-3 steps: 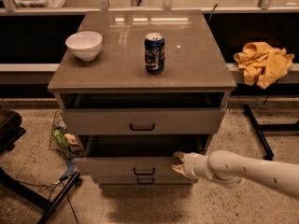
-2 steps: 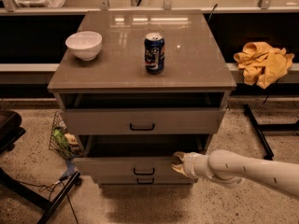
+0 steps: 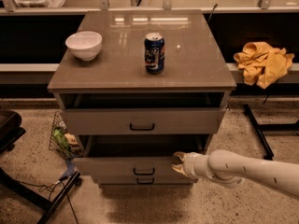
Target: Open middle drawer
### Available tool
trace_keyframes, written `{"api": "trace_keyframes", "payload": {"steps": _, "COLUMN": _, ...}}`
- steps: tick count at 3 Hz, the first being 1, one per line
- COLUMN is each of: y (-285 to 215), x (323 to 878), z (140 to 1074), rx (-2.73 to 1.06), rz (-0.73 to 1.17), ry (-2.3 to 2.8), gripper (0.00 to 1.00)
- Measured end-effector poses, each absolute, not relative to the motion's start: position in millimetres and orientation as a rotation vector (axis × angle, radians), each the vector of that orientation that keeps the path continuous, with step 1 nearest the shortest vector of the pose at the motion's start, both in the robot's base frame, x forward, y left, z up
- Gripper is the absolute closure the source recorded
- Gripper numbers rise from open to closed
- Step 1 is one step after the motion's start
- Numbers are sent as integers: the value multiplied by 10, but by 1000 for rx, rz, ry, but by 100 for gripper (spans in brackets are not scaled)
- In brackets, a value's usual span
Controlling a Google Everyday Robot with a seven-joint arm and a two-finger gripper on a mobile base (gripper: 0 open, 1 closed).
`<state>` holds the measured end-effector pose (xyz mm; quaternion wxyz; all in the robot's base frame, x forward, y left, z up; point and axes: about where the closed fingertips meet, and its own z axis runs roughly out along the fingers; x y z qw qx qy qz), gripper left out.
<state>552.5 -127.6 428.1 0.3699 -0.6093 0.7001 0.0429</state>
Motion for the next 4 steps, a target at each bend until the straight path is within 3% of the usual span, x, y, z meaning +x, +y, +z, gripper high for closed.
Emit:
{"api": "trace_keyframes", "payload": {"steps": 1, "y": -1276, "x": 5525, "z": 4281, "rx": -1563, "rz": 110, "ry": 1796, "gripper": 85}}
{"api": "trace_keyframes", "payload": {"steps": 2, "y": -1275, "x": 5525, "z": 4280, "rx": -1563, "rz": 110, "ry": 1796, "gripper": 54}}
{"api": "trace_keyframes", "payload": {"steps": 4, "y": -1274, "x": 5525, "z": 4280, "rx": -1563, "rz": 110, "ry": 1796, "gripper": 8}}
